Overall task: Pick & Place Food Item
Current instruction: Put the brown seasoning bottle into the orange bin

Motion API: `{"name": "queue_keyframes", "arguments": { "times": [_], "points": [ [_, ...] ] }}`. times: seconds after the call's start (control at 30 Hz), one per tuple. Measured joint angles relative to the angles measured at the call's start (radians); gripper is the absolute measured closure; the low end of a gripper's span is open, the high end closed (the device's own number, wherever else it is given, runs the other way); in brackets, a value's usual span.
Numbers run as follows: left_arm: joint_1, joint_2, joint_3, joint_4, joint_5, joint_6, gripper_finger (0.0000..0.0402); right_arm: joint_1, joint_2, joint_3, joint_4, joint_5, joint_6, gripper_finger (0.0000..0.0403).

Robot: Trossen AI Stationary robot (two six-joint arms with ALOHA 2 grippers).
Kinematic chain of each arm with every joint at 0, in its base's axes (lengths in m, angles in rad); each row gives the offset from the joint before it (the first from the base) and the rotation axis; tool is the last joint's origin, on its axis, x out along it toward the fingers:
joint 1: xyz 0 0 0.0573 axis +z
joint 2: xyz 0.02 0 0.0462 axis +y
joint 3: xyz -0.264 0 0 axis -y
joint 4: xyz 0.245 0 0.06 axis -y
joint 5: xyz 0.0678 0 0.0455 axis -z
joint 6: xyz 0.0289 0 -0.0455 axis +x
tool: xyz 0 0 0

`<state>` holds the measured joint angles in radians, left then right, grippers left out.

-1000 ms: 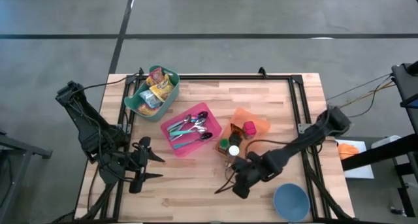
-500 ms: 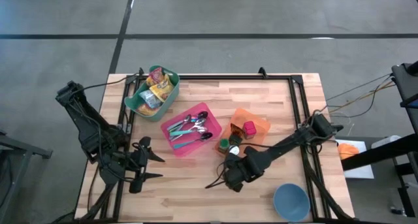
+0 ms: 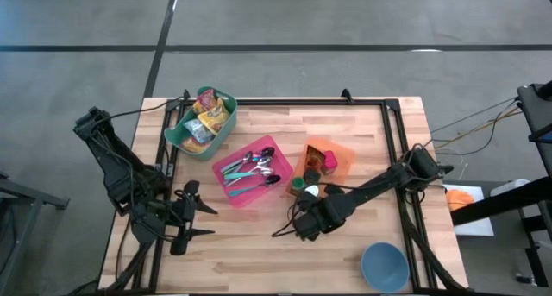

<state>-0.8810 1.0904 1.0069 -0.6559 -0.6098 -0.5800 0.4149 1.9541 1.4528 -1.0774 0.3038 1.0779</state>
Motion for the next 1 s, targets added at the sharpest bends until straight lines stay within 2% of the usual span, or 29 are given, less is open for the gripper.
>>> {"name": "queue_keyframes", "arguments": {
  "times": [0.47,0.83,1.0],
  "points": [
    [0.000,0.000,0.000,0.000,0.000,0.004,0.0158,0.039,-0.002,0.041,0.243,-0.161,-0.033,0.0375],
    [0.000,0.000,0.000,0.001,-0.023,0.003,0.0158,0.037,-0.002,0.043,0.277,-0.172,0.011,0.0251],
    [0.000,0.000,0.000,0.001,-0.023,0.003,0.0158,0.039,-0.002,0.043,0.276,-0.171,0.011,0.0217]
  ]
}}
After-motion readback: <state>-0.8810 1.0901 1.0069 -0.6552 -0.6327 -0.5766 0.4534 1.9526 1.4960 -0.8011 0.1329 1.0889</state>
